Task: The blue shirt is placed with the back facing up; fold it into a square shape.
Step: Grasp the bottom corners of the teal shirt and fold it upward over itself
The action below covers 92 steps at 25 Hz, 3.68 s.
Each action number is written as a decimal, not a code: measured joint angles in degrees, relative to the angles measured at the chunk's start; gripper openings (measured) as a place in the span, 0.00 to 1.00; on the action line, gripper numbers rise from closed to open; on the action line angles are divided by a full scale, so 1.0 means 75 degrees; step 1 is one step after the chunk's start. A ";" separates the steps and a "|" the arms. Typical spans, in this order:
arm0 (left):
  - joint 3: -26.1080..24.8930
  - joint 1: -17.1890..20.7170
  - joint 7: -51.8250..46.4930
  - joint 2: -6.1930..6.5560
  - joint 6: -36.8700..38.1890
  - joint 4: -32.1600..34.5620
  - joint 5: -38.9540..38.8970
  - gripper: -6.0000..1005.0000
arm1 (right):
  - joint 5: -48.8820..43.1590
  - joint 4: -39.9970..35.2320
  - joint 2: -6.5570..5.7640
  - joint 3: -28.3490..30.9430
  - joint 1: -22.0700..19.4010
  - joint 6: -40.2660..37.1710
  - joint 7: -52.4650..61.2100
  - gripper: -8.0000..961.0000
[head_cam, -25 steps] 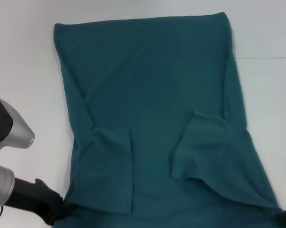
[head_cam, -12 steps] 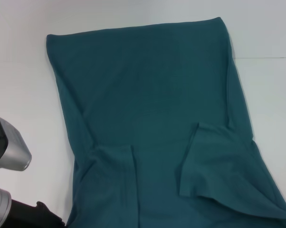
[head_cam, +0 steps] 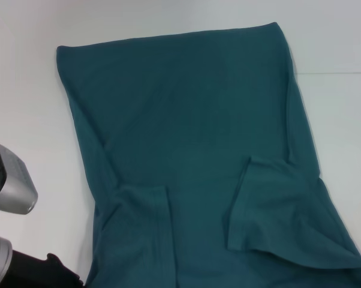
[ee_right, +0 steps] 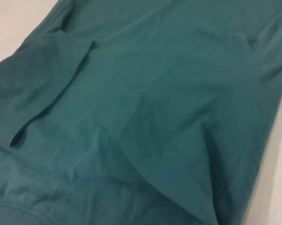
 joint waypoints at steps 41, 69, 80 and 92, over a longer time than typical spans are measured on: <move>-0.1899 -0.1973 0.0079 0.0168 -0.1738 -0.0699 -0.0408 0.05 | -0.0907 0.0570 -0.0158 0.0170 0.3221 0.2488 0.1024 0.03; -0.2389 -0.2450 0.0064 0.0117 -0.3255 -0.1328 -0.0678 0.06 | -0.1316 0.1672 -0.0207 0.0564 0.4331 0.3998 0.0776 0.03; -0.2399 -0.2909 0.0206 0.0184 -0.4354 -0.1941 -0.0753 0.05 | -0.1312 0.2473 -0.0451 0.0581 0.5077 0.4942 0.0728 0.03; -0.2413 -0.3242 0.0201 0.0195 -0.5412 -0.2436 -0.0754 0.05 | -0.1354 0.3783 -0.0972 0.0584 0.6011 0.5621 0.0714 0.03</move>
